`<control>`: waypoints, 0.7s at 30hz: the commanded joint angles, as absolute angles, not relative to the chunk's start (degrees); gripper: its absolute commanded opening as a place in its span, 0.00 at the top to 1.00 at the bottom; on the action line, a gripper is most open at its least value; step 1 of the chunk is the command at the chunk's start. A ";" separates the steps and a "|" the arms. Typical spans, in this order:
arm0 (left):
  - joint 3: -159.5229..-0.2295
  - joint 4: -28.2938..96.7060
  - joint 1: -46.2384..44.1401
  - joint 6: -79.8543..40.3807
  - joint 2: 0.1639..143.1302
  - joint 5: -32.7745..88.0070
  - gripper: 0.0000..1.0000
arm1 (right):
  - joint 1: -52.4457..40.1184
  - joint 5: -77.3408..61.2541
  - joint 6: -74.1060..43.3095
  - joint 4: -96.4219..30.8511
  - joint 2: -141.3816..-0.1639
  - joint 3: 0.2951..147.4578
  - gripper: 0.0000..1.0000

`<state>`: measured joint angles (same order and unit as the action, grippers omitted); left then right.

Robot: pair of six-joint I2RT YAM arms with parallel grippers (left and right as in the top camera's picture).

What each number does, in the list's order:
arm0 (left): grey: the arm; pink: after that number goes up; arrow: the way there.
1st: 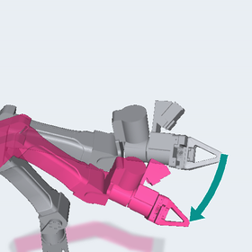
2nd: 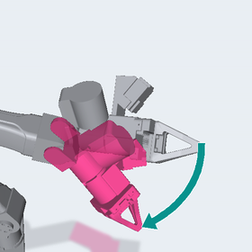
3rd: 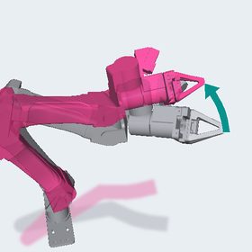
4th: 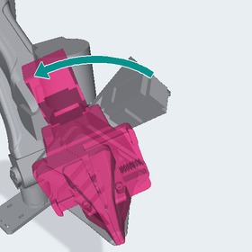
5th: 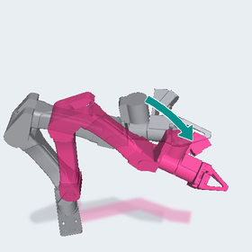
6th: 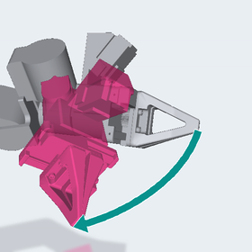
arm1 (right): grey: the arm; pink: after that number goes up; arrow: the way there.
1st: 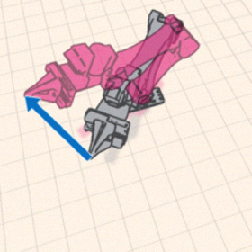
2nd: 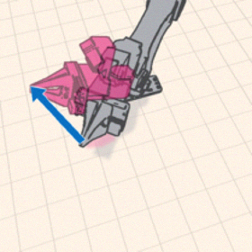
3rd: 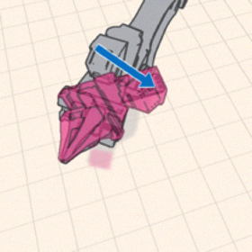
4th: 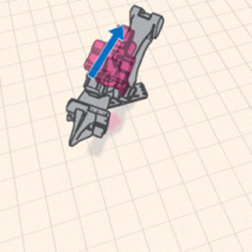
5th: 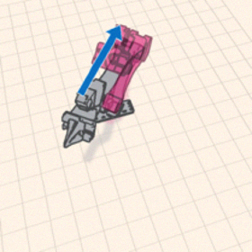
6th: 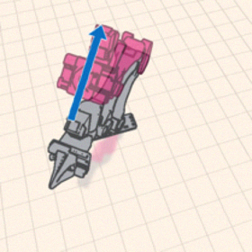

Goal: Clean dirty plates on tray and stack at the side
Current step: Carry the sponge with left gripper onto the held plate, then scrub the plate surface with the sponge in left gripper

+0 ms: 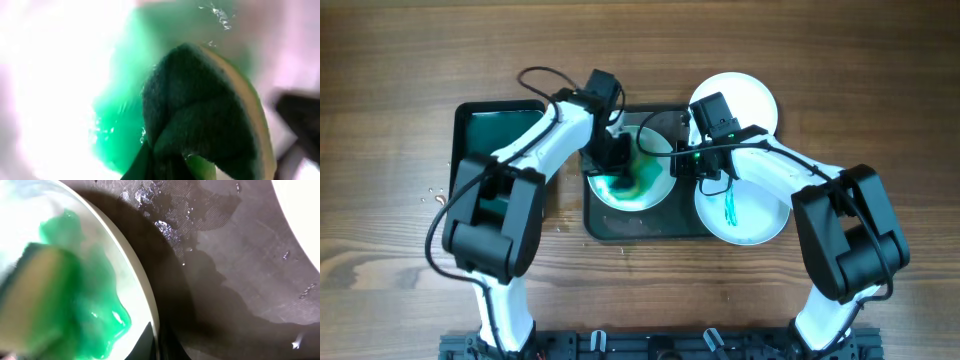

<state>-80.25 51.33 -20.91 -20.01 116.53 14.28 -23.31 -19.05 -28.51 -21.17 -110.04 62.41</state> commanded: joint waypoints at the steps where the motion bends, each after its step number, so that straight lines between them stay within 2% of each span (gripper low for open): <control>1: -79.90 54.33 -20.14 -30.35 114.26 -10.63 0.96 | -22.96 -17.80 -29.15 -22.28 -112.12 62.28 0.96; 9: -79.72 48.23 -23.83 -30.22 114.30 -7.25 0.96 | -22.96 -19.55 -30.15 -24.84 -112.12 62.28 0.96; 17: -79.72 37.17 -24.86 -20.88 114.34 14.92 0.96 | -22.96 -19.53 -29.89 -26.65 -112.12 62.26 0.96; 21: -79.72 36.80 -24.34 -19.73 114.34 17.74 0.96 | -22.96 -19.53 -29.76 -26.68 -112.12 62.24 0.96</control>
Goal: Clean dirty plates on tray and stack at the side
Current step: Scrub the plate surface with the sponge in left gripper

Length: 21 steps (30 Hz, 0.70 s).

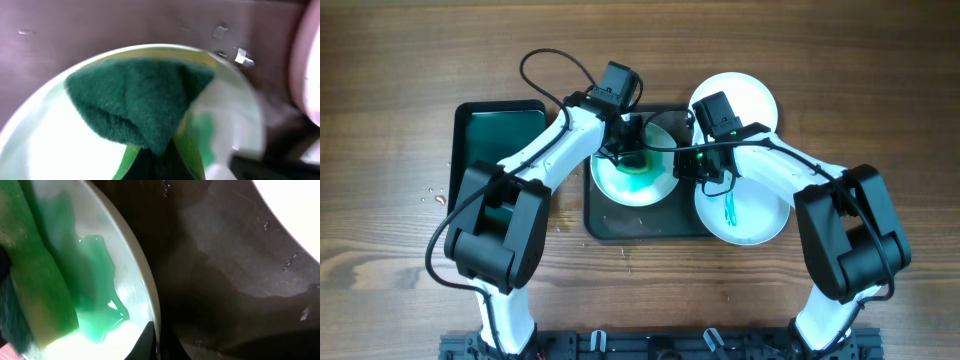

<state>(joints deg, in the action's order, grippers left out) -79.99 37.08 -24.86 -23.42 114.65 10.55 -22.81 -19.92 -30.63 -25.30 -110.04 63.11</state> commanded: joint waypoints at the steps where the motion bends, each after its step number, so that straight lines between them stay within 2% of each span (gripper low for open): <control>1: -79.72 37.41 -23.97 -19.94 114.34 16.43 0.96 | -22.96 -19.53 -29.76 -26.68 -112.12 62.24 0.96; 3: -79.72 38.83 -23.35 -20.69 114.34 11.81 0.96 | -22.96 -19.53 -29.76 -26.68 -112.12 62.24 0.96; 7: -79.72 44.38 -22.70 -24.93 114.34 -6.33 0.96 | -22.96 -19.53 -29.80 -26.83 -112.12 62.24 0.96; 9: -79.72 46.33 -22.70 -24.86 114.34 -7.99 0.96 | -22.96 -19.53 -29.80 -26.81 -112.12 62.24 0.96; 12: -79.72 49.15 -23.18 -23.18 114.34 -0.14 0.96 | -22.96 -19.53 -29.98 -26.81 -112.12 62.24 0.96; 18: -79.72 47.37 -24.16 -15.73 114.32 24.99 0.96 | -22.96 -19.62 -30.00 -26.85 -112.12 62.24 0.96; 21: -79.75 45.78 -24.10 -15.62 114.34 27.16 0.96 | -22.96 -19.75 -29.98 -26.87 -112.12 62.24 0.96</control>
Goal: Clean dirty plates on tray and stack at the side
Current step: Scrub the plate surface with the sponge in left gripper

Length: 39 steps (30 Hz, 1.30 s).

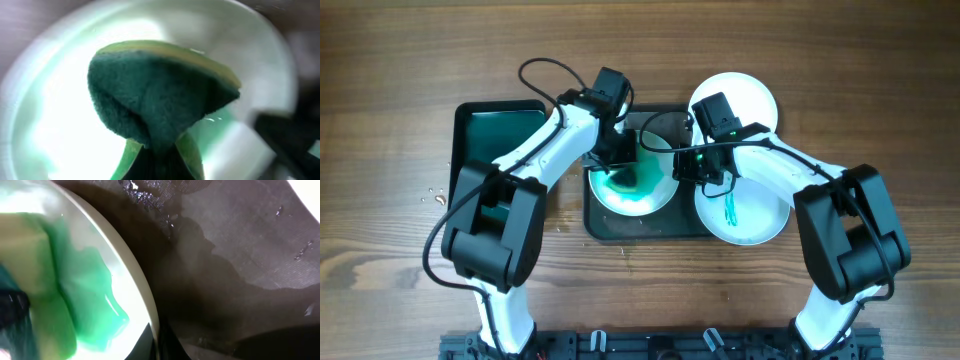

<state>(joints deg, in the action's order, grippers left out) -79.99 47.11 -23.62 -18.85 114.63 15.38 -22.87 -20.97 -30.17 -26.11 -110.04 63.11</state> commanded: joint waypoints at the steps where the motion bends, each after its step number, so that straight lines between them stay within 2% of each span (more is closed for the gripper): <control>1: -79.72 44.86 -24.08 -15.64 114.34 26.65 0.96 | -22.96 -19.73 -29.98 -26.87 -112.12 62.24 0.96; 5: -79.72 40.86 -23.90 -16.19 114.34 19.57 0.96 | -22.96 -19.73 -29.95 -26.87 -112.12 62.24 0.96; 10: -79.72 40.01 -23.83 -23.29 114.32 0.58 0.96 | -22.96 -19.70 -29.95 -26.89 -112.12 62.24 0.96; 13: -79.72 41.06 -23.83 -24.73 114.32 -3.14 0.96 | -22.96 -19.70 -29.95 -26.89 -112.12 62.24 0.96; 19: -79.72 47.83 -24.43 -24.64 114.34 1.76 0.96 | -22.96 -19.70 -29.98 -26.89 -112.12 62.24 0.96; 22: -79.72 50.22 -24.99 -20.69 114.32 11.92 0.96 | -22.96 -19.73 -30.02 -26.87 -112.12 62.24 0.96; 26: -79.75 48.77 -25.06 -15.40 114.32 25.10 0.96 | -22.96 -19.73 -30.02 -26.87 -112.12 62.24 0.96; 30: -79.75 45.41 -24.77 -15.42 114.32 25.85 0.96 | -22.96 -19.73 -30.02 -26.89 -112.12 62.24 0.96; 34: -79.75 40.47 -23.97 -18.90 114.32 17.41 0.96 | -22.96 -19.73 -30.00 -26.89 -112.12 62.24 0.96; 39: -79.75 37.67 -23.35 -24.95 114.32 -3.62 0.96 | -22.96 -19.64 -29.98 -26.87 -112.12 62.24 0.96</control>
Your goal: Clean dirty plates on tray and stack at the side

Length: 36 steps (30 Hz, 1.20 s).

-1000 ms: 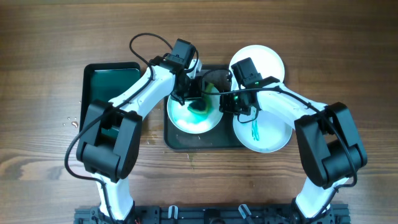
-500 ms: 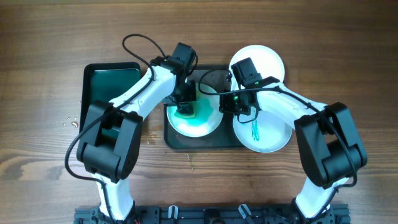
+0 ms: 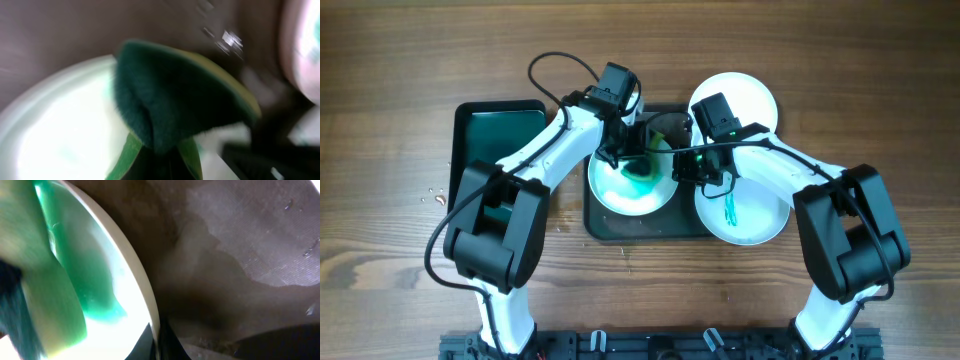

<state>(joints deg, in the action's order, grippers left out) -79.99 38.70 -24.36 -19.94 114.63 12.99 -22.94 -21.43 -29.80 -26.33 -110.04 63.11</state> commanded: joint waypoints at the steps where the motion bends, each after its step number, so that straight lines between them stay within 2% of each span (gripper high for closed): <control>1: -79.75 37.95 -23.35 -25.63 114.32 -6.50 0.96 | -22.96 -19.49 -29.98 -26.89 -112.12 62.24 0.96; 4: -79.75 41.06 -23.42 -26.04 114.32 -8.40 0.96 | -22.96 -19.49 -30.00 -26.87 -112.12 62.24 0.96; 8: -79.75 50.33 -24.58 -25.96 114.32 -3.66 0.96 | -22.96 -19.49 -30.02 -26.85 -112.12 62.24 0.96; 13: -79.75 54.94 -26.28 -19.42 114.32 14.55 0.96 | -22.96 -19.51 -30.15 -26.81 -112.12 62.24 0.96; 14: -79.75 54.04 -26.44 -16.82 114.32 20.60 0.96 | -22.96 -19.51 -30.17 -26.79 -112.12 62.24 0.96; 17: -79.75 48.49 -25.85 -15.81 114.32 27.90 0.96 | -22.96 -19.53 -30.17 -26.81 -112.12 62.24 0.96; 21: -79.75 41.60 -24.67 -15.86 114.32 25.39 0.96 | -22.96 -19.51 -30.13 -26.79 -112.12 62.24 0.96; 24: -80.66 40.82 -23.44 -19.38 114.26 12.88 0.96 | -22.96 -19.29 -30.02 -26.83 -112.12 62.24 0.96; 29: -86.43 49.84 -20.56 -21.67 112.14 -1.08 0.96 | -23.00 -18.83 -29.95 -26.85 -112.12 62.24 0.96; 36: -96.86 65.98 -15.07 -21.45 105.54 -1.80 0.96 | -24.51 -14.39 -28.49 -28.08 -109.27 62.78 0.96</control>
<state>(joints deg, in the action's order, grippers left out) -90.91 60.88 -18.04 -20.49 112.27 1.72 -23.27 -21.17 -29.50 -26.44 -110.04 63.11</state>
